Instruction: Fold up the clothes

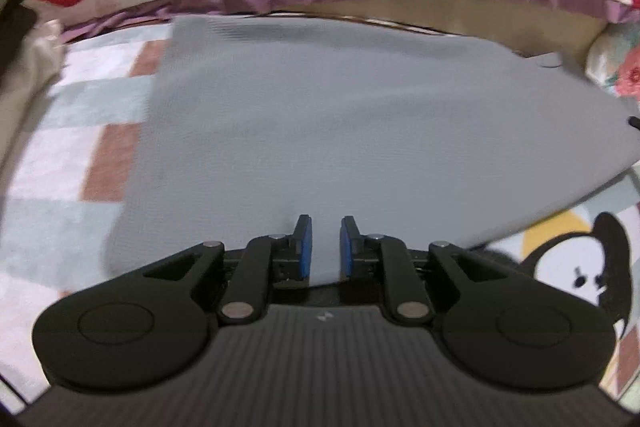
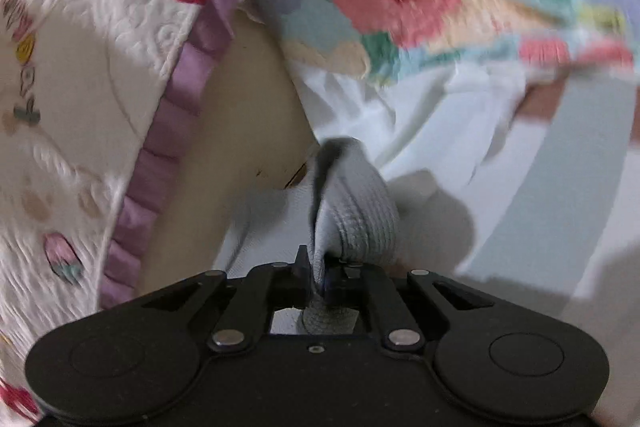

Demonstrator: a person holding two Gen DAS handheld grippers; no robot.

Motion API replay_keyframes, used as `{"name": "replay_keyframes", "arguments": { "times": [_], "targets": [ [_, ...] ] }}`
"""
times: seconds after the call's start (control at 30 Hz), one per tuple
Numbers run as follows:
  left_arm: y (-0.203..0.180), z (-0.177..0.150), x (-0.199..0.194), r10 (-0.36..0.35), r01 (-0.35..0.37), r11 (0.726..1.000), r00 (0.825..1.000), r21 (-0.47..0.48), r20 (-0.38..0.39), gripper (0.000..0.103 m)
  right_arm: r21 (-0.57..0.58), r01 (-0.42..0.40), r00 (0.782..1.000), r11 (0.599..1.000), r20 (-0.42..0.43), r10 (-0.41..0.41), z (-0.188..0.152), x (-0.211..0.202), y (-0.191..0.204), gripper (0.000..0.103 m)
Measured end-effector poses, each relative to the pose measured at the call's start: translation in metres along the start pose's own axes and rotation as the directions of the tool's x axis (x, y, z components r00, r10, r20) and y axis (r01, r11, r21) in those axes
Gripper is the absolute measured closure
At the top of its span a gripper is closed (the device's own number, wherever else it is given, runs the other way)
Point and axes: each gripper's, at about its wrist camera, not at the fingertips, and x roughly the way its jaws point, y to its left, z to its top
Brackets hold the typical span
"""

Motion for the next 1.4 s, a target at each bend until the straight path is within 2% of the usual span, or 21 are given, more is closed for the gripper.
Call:
{"name": "replay_keyframes", "arguments": {
  "times": [0.07, 0.17, 0.2, 0.27, 0.37, 0.43, 0.5, 0.57, 0.67, 0.77, 0.8, 0.87, 0.9, 1.0, 1.03, 1.07, 1.1, 1.17, 1.27, 1.4],
  "targets": [
    [0.015, 0.000, -0.008, 0.002, -0.004, 0.997, 1.000, -0.072, -0.026, 0.088, -0.101, 0.045, 0.998, 0.994, -0.039, -0.049, 0.002, 0.006, 0.001, 0.097],
    [0.040, -0.004, -0.020, 0.041, -0.047, 0.981, 0.998, -0.188, -0.037, 0.079, -0.083, 0.077, 0.995, 0.994, -0.056, -0.082, -0.004, 0.006, -0.008, 0.097],
    [0.050, -0.008, -0.025, 0.038, -0.045, 0.971, 0.999, -0.235, -0.037, 0.074, -0.068, 0.082, 0.995, 0.994, -0.055, -0.086, -0.006, 0.005, -0.010, 0.097],
    [0.070, -0.015, -0.034, 0.019, -0.030, 0.942, 0.999, -0.335, -0.036, 0.070, -0.085, 0.090, 0.994, 0.992, -0.057, -0.095, -0.009, 0.004, -0.012, 0.096],
    [0.093, -0.032, -0.045, 0.014, -0.025, 0.885, 1.000, -0.465, -0.028, 0.058, -0.116, 0.089, 0.994, 0.989, -0.060, -0.097, -0.011, 0.003, -0.010, 0.096],
    [0.104, -0.040, -0.045, -0.020, 0.007, 0.822, 1.000, -0.569, -0.016, 0.048, -0.123, 0.086, 0.994, 0.989, -0.060, -0.094, -0.010, 0.003, -0.009, 0.096],
    [0.111, -0.045, -0.039, -0.079, 0.081, 0.744, 0.996, -0.663, 0.033, 0.045, -0.139, 0.089, 0.993, 0.986, -0.061, -0.098, -0.010, 0.004, -0.007, 0.096],
    [0.110, -0.043, -0.028, -0.089, 0.119, 0.716, 0.993, -0.688, 0.079, 0.044, -0.146, 0.091, 0.993, 0.985, -0.060, -0.101, -0.011, 0.005, -0.006, 0.095],
    [0.094, -0.032, -0.018, 0.001, 0.070, 0.778, 0.994, -0.624, 0.112, 0.045, -0.129, 0.087, 0.994, 0.988, -0.057, -0.095, -0.014, 0.005, -0.008, 0.095],
    [0.079, -0.027, -0.010, 0.103, 0.006, 0.816, 0.983, -0.578, 0.155, 0.046, -0.110, 0.080, 0.995, 0.991, -0.055, -0.086, -0.016, 0.005, -0.011, 0.093],
    [0.074, -0.025, -0.007, 0.128, -0.020, 0.836, 0.979, -0.548, 0.159, 0.048, -0.103, 0.078, 0.995, 0.992, -0.054, -0.084, -0.017, 0.005, -0.012, 0.091],
    [0.065, -0.021, -0.001, 0.159, -0.062, 0.873, 0.974, -0.484, 0.163, 0.084, -0.089, 0.068, 0.996, 0.994, -0.053, -0.073, -0.018, 0.005, -0.015, 0.088],
    [0.063, -0.021, 0.003, 0.154, -0.066, 0.885, 0.976, -0.461, 0.156, 0.093, -0.081, 0.060, 0.997, 0.995, -0.052, -0.064, -0.019, 0.005, -0.016, 0.086],
    [0.059, -0.018, 0.003, 0.179, -0.097, 0.909, 0.969, -0.405, 0.171, 0.094, -0.055, 0.025, 0.999, 0.998, -0.032, -0.027, -0.022, 0.009, -0.019, 0.074],
    [0.058, -0.016, -0.001, 0.183, -0.100, 0.914, 0.967, -0.392, 0.180, 0.094, -0.048, 0.019, 1.000, 0.999, -0.024, -0.020, -0.022, 0.011, -0.019, 0.074],
    [0.058, -0.012, -0.006, 0.181, -0.096, 0.919, 0.965, -0.383, 0.192, 0.094, -0.042, 0.022, 0.999, 0.999, -0.026, -0.023, -0.020, 0.014, -0.016, 0.075],
    [0.058, -0.009, -0.012, 0.179, -0.092, 0.923, 0.963, -0.375, 0.204, 0.094, -0.031, 0.016, 1.000, 0.999, -0.026, -0.017, -0.018, 0.015, -0.014, 0.096],
    [0.058, -0.002, -0.030, 0.158, -0.065, 0.931, 0.959, -0.360, 0.237, 0.094, 0.001, -0.029, 0.999, 1.000, -0.017, 0.029, -0.008, 0.007, -0.006, 0.096],
    [0.058, -0.001, -0.057, 0.127, -0.033, 0.942, 0.956, -0.333, 0.266, 0.094, -0.061, -0.071, 0.997, 0.996, 0.010, 0.071, 0.005, -0.020, 0.012, 0.096],
    [0.064, -0.019, -0.077, 0.096, -0.013, 0.938, 0.970, -0.347, 0.222, 0.094, -0.098, -0.061, 0.998, 0.993, 0.005, 0.061, 0.010, -0.051, 0.008, 0.096]
  ]
}}
